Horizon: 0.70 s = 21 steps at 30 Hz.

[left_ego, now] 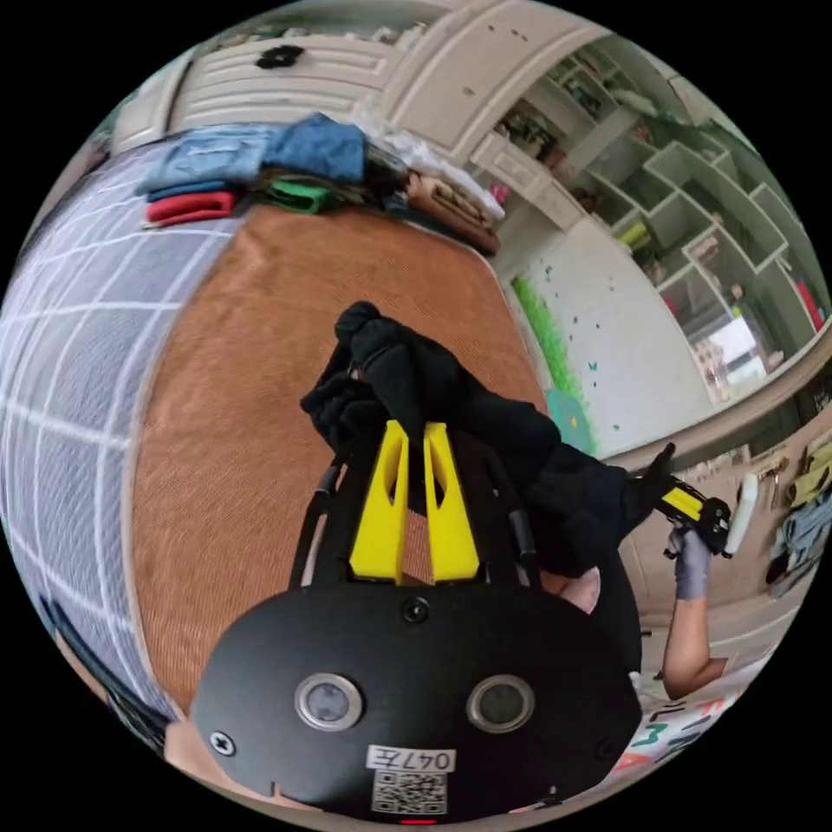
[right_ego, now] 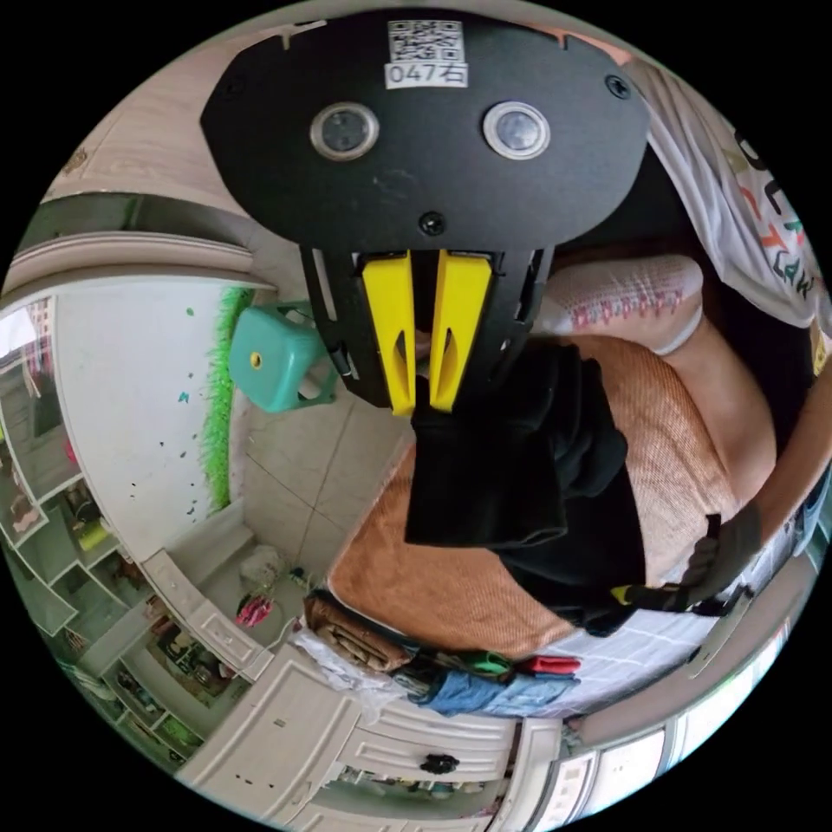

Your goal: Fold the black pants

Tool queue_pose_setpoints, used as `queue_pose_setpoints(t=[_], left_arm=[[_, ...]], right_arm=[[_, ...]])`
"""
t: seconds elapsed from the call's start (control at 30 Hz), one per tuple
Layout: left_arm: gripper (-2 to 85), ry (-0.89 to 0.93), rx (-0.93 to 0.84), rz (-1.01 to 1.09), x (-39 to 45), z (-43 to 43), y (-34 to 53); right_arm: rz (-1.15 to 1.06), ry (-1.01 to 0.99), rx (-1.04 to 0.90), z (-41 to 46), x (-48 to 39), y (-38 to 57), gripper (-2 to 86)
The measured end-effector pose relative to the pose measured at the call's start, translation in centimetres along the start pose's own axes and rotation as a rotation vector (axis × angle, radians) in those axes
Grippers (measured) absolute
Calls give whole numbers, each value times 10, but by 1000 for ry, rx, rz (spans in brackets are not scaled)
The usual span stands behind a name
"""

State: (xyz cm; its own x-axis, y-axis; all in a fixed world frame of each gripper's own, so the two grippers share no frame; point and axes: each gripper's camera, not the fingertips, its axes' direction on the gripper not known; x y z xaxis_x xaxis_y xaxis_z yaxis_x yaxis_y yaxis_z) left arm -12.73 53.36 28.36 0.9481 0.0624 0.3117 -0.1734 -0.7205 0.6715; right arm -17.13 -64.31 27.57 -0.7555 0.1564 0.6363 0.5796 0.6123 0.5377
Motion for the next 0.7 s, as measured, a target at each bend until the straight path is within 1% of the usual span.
queue_pose_setpoints(t=[0.07, 0.13, 0.2, 0.23, 0.27, 0.3, 0.33, 0.37, 0.4, 0.43, 0.47, 0.5, 0.53, 0.57, 0.6, 0.7], left_arm=[[11, -97, 51, -95, -17, -52, 42], [15, -156, 45, -121, -22, -74, 67], [19, -219, 37, -110, -22, -87, 84], [21, -251, 36, -103, -21, -91, 92], [23, -265, 50, -105, -22, -93, 101], [24, -262, 60, -108, -24, -93, 105], [26, -242, 82, -115, -28, -90, 113], [27, -222, 112, -122, -33, -86, 122], [27, -215, 124, -127, -36, -83, 126], [28, -203, 133, -139, -42, -76, 134], [28, -188, 136, -145, -47, -72, 138], [28, -181, 140, -143, -49, -71, 139], [28, -167, 150, -137, -52, -72, 141], [28, -145, 157, -136, -57, -73, 145], [28, -129, 162, -137, -60, -73, 147], [27, -36, 215, -166, -78, -79, 161]], right_arm=[[44, -71, 34, 7, 7, -16, 12], [128, -105, -9, 17, 15, -28, 37], [170, -134, 76, 7, 13, -31, 73], [169, -169, 162, -6, 5, -29, 92], [136, -204, 230, -17, -8, -28, 107], [104, -229, 257, -22, -17, -27, 112], [7, -301, 284, -26, -40, -29, 120], [-112, -374, 263, -25, -66, -34, 127], [-171, -389, 236, -21, -79, -36, 129], [-271, -356, 166, -11, -105, -42, 133], [-348, -261, 96, 3, -126, -45, 126], [-378, -206, 65, 11, -133, -46, 123], [-405, -100, -1, 27, -139, -47, 86], [-393, -40, -30, 34, -133, -46, 55], [-381, -37, -25, 33, -125, -45, 43], [-176, -201, 48, 12, -48, -28, 18]])
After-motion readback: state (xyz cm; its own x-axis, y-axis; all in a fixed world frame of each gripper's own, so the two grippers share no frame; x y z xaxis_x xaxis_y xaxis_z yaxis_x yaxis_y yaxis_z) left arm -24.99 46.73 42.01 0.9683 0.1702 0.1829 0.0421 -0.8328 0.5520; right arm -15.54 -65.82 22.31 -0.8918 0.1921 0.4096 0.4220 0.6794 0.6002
